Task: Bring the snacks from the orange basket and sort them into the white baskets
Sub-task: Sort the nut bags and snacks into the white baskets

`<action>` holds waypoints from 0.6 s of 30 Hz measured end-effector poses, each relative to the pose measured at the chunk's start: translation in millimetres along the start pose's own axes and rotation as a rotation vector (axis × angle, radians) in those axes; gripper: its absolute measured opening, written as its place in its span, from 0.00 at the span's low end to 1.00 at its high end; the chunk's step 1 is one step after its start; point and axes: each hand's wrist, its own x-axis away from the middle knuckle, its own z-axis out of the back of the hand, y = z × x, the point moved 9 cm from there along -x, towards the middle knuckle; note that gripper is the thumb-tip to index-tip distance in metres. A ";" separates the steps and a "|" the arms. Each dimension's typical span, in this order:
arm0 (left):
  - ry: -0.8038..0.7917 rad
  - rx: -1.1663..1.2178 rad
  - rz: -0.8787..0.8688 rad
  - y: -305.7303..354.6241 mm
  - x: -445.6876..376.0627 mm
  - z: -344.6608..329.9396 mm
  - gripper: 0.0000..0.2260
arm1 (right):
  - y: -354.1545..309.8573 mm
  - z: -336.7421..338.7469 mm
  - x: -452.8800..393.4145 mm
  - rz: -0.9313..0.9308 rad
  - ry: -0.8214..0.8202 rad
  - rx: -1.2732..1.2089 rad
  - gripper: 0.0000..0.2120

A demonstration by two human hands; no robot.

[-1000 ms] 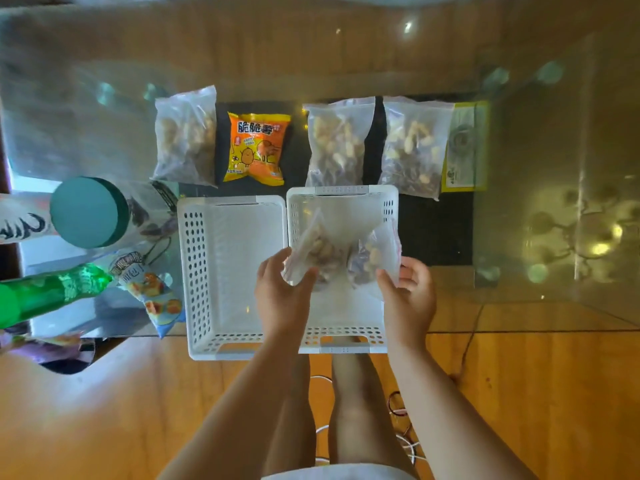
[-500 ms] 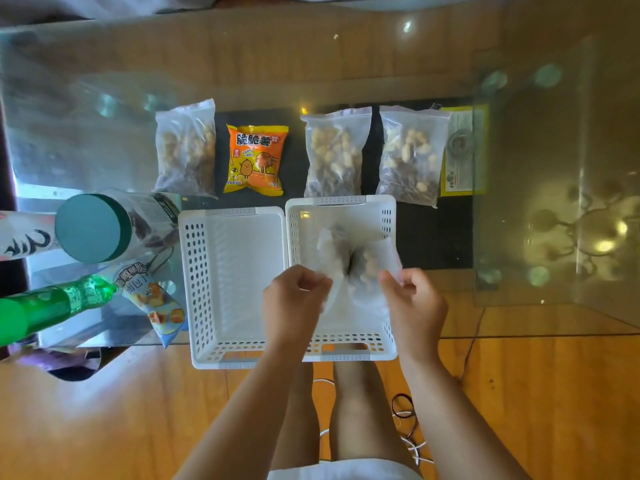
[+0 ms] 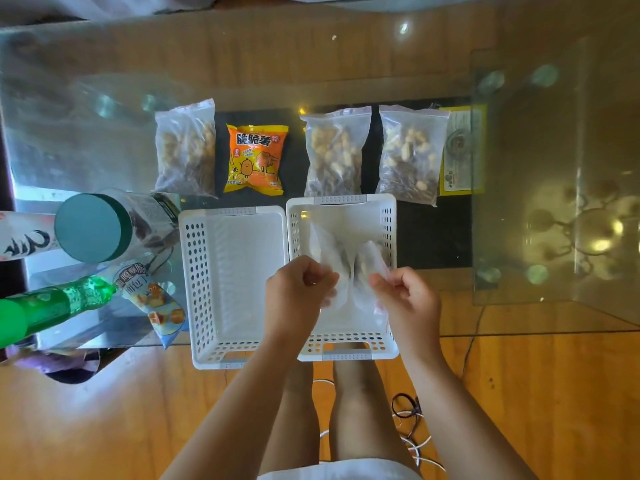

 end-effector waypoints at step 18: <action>-0.099 -0.390 -0.115 5.5 -15.5 1.1 0.11 | 5.5 -3.5 -10.4 0.012 0.035 0.269 0.07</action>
